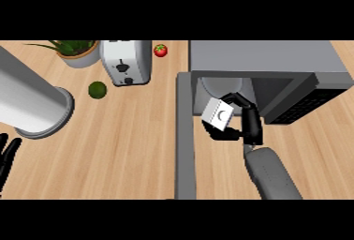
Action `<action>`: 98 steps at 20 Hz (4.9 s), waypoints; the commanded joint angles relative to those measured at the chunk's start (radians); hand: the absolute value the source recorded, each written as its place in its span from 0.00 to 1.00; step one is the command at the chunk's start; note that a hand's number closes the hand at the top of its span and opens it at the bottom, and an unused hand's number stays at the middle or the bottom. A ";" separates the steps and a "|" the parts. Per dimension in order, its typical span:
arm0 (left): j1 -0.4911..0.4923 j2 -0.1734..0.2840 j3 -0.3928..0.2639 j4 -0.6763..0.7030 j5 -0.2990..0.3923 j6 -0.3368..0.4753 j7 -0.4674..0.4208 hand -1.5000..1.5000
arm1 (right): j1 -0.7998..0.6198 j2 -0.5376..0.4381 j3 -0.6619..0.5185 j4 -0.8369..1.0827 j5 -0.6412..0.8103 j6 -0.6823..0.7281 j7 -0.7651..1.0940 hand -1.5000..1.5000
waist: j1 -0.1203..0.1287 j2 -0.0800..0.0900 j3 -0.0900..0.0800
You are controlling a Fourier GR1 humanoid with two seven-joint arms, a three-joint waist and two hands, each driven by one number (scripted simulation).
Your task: Pick up the milk, place it into the microwave and close the microwave
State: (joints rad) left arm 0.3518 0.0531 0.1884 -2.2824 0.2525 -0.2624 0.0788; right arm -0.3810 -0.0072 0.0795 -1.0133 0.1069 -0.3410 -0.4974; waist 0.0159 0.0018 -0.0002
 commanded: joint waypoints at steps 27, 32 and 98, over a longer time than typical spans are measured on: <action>-0.066 0.024 0.004 0.101 -0.059 -0.060 -0.043 0.00 | -0.686 -0.218 -0.153 0.893 0.218 -0.319 0.009 0.00 | 0.077 0.035 0.002; -0.070 0.025 -0.006 0.069 -0.052 -0.059 -0.021 0.00 | -0.686 -0.178 -0.152 0.917 0.222 -0.293 -0.005 0.00 | 0.084 0.037 0.003; 0.106 -0.012 -0.188 -0.045 -0.110 -0.057 -0.021 0.00 | -0.055 -0.070 -0.319 0.523 -0.067 0.257 -0.316 0.00 | -0.028 -0.009 -0.001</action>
State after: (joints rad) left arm 0.4409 0.0261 0.0041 -2.2997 0.0983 -0.2859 0.0396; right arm -0.5567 -0.0796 -0.2435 -0.4310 0.0646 -0.1384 -0.7916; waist -0.0056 -0.0121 -0.0043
